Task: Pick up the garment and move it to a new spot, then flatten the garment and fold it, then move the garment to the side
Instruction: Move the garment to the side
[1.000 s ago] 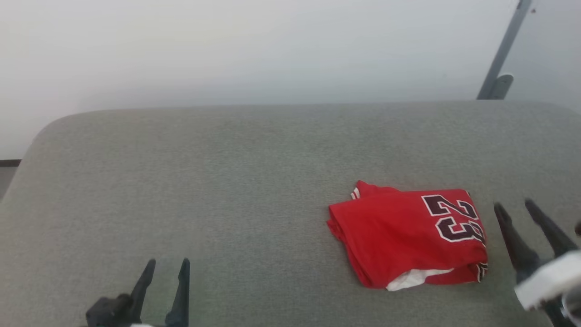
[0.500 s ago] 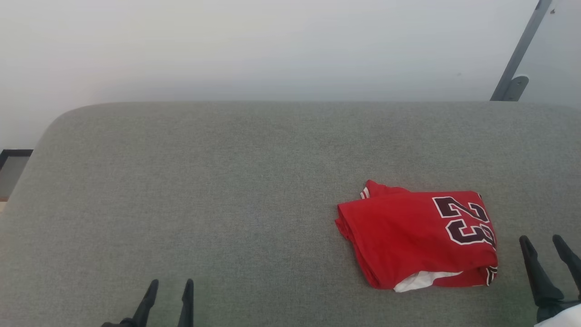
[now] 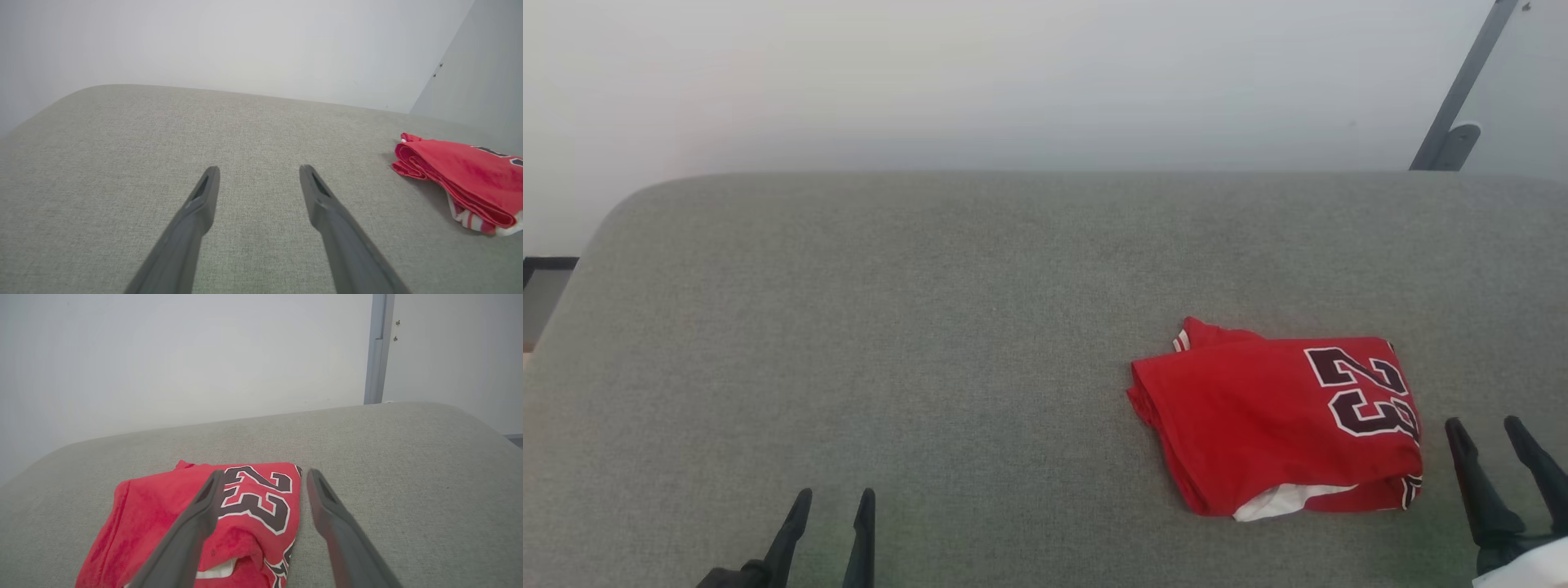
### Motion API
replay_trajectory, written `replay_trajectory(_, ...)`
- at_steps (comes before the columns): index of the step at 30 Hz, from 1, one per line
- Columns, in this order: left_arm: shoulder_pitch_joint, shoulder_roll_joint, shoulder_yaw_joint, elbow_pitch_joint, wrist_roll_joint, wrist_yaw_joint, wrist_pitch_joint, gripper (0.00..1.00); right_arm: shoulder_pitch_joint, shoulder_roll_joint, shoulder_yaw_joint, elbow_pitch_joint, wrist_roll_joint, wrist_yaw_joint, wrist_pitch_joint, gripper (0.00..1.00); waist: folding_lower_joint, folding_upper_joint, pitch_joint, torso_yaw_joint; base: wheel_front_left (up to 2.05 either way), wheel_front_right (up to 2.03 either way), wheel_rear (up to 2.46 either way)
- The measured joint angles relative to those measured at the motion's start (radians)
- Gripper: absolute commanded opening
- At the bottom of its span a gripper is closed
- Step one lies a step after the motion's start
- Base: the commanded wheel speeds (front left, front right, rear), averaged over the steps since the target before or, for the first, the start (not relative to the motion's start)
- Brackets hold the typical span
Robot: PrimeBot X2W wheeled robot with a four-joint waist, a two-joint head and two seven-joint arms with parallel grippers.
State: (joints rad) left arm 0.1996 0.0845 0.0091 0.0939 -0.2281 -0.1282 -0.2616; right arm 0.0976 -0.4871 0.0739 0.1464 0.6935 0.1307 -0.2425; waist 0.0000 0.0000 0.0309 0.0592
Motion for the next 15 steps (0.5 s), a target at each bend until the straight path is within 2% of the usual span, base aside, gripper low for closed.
replay_trajectory(5,-0.016,-0.006,-0.001,-0.004,0.002,0.0,0.0,1.0,-0.025,-0.008,0.019,0.005,0.007,0.0,0.058,1.0,0.0,0.0,0.019,-0.002,0.0,0.0,0.0)
replay_trajectory(10,-0.087,-0.017,-0.012,-0.018,0.018,0.0,0.0,1.0,-0.161,-0.09,0.056,-0.007,-0.008,0.0,0.179,1.0,0.0,0.0,0.075,-0.008,0.0,0.0,0.0)
replay_trajectory(15,-0.167,-0.025,-0.039,-0.015,0.036,0.0,0.0,1.0,-0.296,-0.19,0.144,0.011,0.025,0.0,0.379,1.0,0.0,0.0,0.14,-0.011,0.0,0.0,0.0)
